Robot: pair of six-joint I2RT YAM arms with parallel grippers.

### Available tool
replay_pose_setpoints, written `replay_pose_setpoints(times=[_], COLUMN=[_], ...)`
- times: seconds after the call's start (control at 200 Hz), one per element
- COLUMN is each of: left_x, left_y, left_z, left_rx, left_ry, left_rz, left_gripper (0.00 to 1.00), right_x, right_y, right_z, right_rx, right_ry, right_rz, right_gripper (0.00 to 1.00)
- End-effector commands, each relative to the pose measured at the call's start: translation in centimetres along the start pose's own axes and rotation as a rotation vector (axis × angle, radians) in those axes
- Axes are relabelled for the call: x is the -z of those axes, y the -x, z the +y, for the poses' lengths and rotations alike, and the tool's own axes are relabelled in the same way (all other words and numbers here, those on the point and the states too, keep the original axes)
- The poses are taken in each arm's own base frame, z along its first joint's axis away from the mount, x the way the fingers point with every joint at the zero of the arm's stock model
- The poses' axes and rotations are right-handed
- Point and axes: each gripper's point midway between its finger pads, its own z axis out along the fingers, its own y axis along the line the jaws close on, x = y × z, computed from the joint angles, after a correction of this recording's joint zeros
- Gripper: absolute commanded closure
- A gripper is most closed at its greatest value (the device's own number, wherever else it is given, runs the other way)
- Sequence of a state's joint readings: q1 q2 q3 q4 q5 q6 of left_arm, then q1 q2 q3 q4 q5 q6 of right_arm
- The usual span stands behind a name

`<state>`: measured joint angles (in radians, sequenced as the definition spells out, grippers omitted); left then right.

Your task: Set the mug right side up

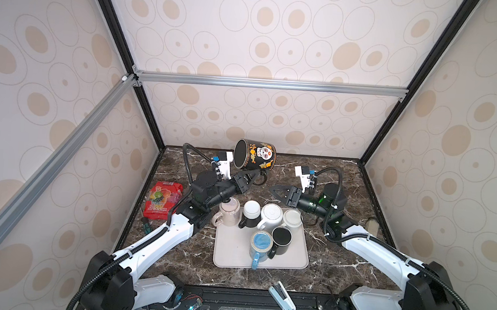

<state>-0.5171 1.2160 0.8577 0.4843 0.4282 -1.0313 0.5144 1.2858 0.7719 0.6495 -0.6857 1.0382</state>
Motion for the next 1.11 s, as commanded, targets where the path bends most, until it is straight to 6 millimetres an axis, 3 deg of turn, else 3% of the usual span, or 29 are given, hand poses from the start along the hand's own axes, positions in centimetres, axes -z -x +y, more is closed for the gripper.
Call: replay_pose_setpoints(times=[0.0, 0.205, 0.34, 0.48, 0.6, 0.63, 0.735, 0.755, 0.765, 0.78, 0.785, 0.79, 0.795, 0.805, 0.815, 0.925, 1.045, 1.1], left_x=[1.4, 1.4, 1.3, 1.1, 0.7, 0.7, 0.2, 0.0, -0.1, -0.2, -0.2, -0.2, -0.3, -0.3, -0.3, 2.2, 7.0, 8.5], left_y=[4.2, 3.9, 3.6, 3.0, 2.7, 2.7, 2.9, 3.0, 3.0, 3.1, 3.1, 3.2, 3.2, 3.3, 3.4, 5.8, 8.2, 8.9], left_z=[-8.2, -8.7, -8.5, -7.8, -7.4, -7.3, -6.2, -5.7, -5.3, -4.9, -4.7, -4.4, -4.2, -3.7, -3.1, 3.9, 5.7, 6.0], left_rx=[-0.081, -0.036, -0.015, 0.01, 0.026, 0.026, 0.008, 0.004, 0.001, -0.004, -0.005, -0.003, -0.007, -0.01, -0.013, -0.098, -0.354, -0.412], left_ry=[-0.306, -0.385, -0.404, -0.411, -0.409, -0.406, -0.354, -0.325, -0.307, -0.278, -0.266, -0.253, -0.24, -0.212, -0.179, 0.26, 0.535, 0.595], left_rz=[-0.126, -0.121, -0.112, -0.101, -0.086, -0.088, -0.078, -0.072, -0.071, -0.068, -0.068, -0.068, -0.068, -0.067, -0.068, -0.149, -0.238, -0.246], left_gripper=[1.0, 1.0, 1.0, 1.0, 1.0, 1.0, 1.0, 0.9, 0.8, 0.59, 0.47, 0.4, 0.25, 0.09, 0.02, 0.0, 0.0, 0.0], right_x=[-0.2, -2.0, -2.8, -3.7, -4.3, -4.4, -4.3, -4.4, -4.4, -4.4, -4.4, -4.4, -4.4, -4.4, -4.3, -3.8, -1.7, 0.1], right_y=[1.8, 3.4, 5.1, 6.4, 6.6, 6.6, 6.7, 6.7, 6.8, 6.8, 6.9, 6.9, 6.9, 6.9, 7.0, 8.7, 11.0, 11.7], right_z=[3.1, 3.0, 4.2, 4.6, 4.5, 4.4, 4.3, 4.2, 4.1, 4.0, 3.9, 3.8, 3.8, 3.8, 3.8, 2.3, -2.0, -5.3], right_rx=[0.025, -0.041, -0.066, -0.109, -0.122, -0.125, -0.125, -0.126, -0.126, -0.127, -0.128, -0.126, -0.119, -0.117, -0.112, -0.082, -0.052, 0.002], right_ry=[0.149, 0.236, 0.346, 0.42, 0.427, 0.425, 0.417, 0.408, 0.401, 0.394, 0.386, 0.382, 0.379, 0.377, 0.371, 0.257, 0.034, -0.171], right_rz=[-0.04, -0.053, -0.094, -0.106, -0.097, -0.098, -0.106, -0.109, -0.113, -0.115, -0.12, -0.122, -0.125, -0.127, -0.132, -0.152, -0.216, -0.253], right_gripper=[0.5, 0.54, 0.59, 0.71, 0.9, 1.0, 1.0, 1.0, 1.0, 1.0, 1.0, 1.0, 1.0, 1.0, 1.0, 1.0, 1.0, 1.0])
